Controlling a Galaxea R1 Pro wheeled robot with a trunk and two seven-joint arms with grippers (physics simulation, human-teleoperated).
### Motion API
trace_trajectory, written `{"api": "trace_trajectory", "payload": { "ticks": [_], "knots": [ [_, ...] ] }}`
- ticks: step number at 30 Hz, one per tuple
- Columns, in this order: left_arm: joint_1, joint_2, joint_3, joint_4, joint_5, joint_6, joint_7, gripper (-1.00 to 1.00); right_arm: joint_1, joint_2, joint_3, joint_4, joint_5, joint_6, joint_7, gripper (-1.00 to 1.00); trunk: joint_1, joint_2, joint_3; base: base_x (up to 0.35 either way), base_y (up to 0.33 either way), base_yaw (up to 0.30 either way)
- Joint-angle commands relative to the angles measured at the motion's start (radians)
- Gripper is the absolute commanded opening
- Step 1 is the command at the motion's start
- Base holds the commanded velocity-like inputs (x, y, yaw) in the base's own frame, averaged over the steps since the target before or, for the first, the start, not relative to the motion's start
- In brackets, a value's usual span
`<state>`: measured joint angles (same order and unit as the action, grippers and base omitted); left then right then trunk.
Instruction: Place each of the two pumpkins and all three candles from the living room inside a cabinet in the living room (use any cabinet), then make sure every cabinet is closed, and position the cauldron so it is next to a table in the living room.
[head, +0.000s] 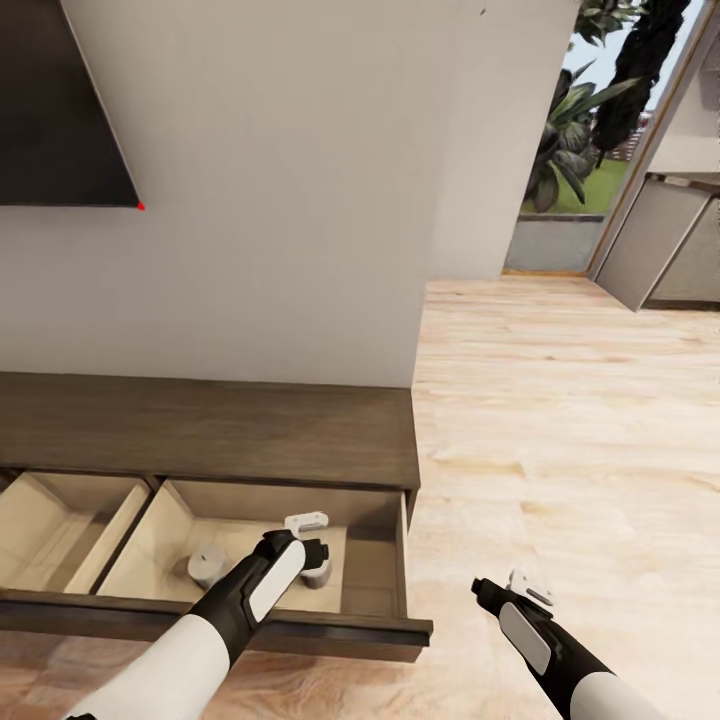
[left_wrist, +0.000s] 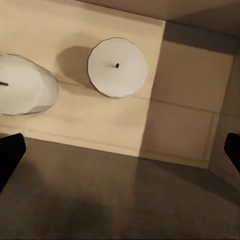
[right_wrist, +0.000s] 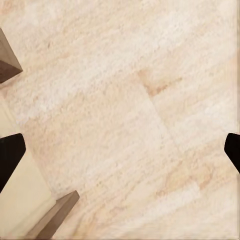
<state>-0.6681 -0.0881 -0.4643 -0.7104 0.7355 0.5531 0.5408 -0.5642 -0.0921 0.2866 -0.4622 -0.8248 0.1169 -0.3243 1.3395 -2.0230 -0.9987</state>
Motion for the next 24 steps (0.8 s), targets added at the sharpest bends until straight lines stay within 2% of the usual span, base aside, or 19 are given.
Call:
{"api": "trace_trajectory", "payload": {
  "ticks": [1,10,24],
  "knots": [
    [-0.001,0.001,-0.004,-0.001,0.011,0.001,0.010,1.00,0.000,-0.001,0.008,-0.003,-0.005,0.004,-0.009,1.00,-0.004,0.007,0.002,-0.134,0.042,0.000],
    [-0.001,0.001,-0.002,-0.002,0.011,0.001,0.010,1.00,0.000,-0.001,0.008,-0.003,-0.005,0.004,-0.009,1.00,-0.039,0.070,0.031,-0.145,0.036,0.000],
    [-0.001,0.002,-0.002,-0.007,0.010,-0.001,0.011,1.00,0.000,-0.001,0.008,-0.003,-0.005,0.004,-0.009,1.00,-0.093,0.168,0.074,-0.008,0.002,0.000]
  ]
}}
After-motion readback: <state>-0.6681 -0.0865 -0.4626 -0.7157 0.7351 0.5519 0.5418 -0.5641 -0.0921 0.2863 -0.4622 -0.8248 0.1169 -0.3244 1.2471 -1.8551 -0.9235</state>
